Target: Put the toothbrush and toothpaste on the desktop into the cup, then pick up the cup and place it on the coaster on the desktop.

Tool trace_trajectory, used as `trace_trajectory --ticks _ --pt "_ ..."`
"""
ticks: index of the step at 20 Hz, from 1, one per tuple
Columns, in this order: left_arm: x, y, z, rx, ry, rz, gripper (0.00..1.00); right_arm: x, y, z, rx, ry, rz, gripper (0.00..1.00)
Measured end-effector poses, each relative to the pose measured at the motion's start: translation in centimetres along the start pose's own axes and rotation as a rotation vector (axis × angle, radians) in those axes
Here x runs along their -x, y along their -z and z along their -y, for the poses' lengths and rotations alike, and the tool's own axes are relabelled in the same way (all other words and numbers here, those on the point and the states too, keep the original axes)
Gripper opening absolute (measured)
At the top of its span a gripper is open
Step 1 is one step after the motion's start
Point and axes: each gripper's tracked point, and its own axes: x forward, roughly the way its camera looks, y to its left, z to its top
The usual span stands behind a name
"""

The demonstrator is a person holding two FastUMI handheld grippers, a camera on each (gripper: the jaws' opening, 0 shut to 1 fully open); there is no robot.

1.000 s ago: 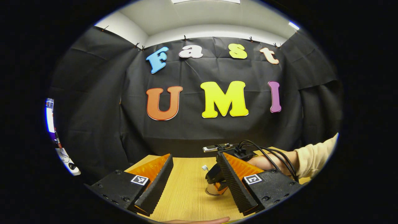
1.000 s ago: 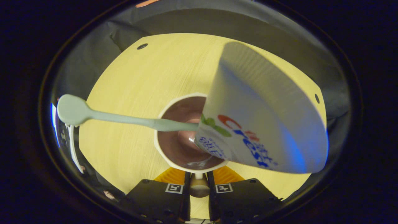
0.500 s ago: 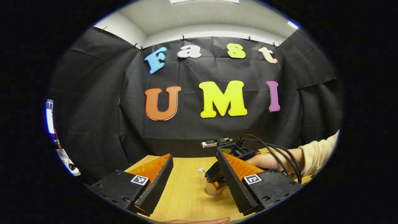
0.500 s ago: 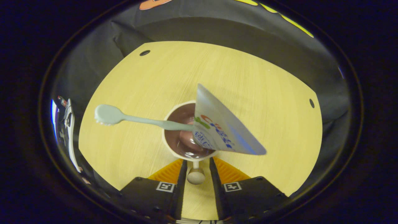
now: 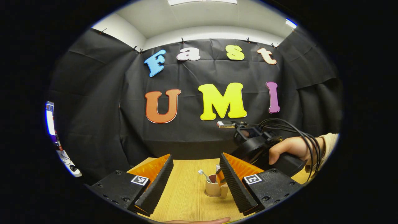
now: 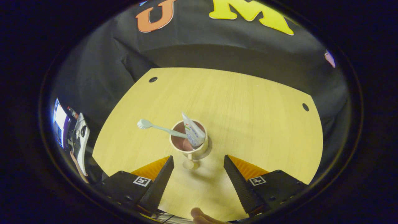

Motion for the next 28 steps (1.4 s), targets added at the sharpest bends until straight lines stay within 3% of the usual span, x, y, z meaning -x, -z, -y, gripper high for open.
trace_trajectory --ticks 4,6,12,18,28 --pt "-0.5 0.7 1.2 0.000 0.014 -0.020 0.95 3.0 -1.3 3.3 -0.061 -0.017 0.141 0.94" --pt "-0.7 1.1 1.8 -0.007 0.018 -0.034 0.95 4.6 -1.5 5.2 -0.088 -0.010 0.213 0.96" --pt "-1.4 2.6 3.8 -0.038 0.035 -0.076 0.95 9.4 0.9 11.1 -0.082 0.110 0.425 0.96" --pt "-1.7 3.2 5.2 -0.024 0.043 -0.105 0.96 13.9 4.7 10.9 -0.075 0.103 0.559 0.93" --pt "-1.2 2.6 6.0 -0.016 0.053 -0.091 0.95 20.4 6.5 12.0 -0.006 0.314 0.966 0.96"
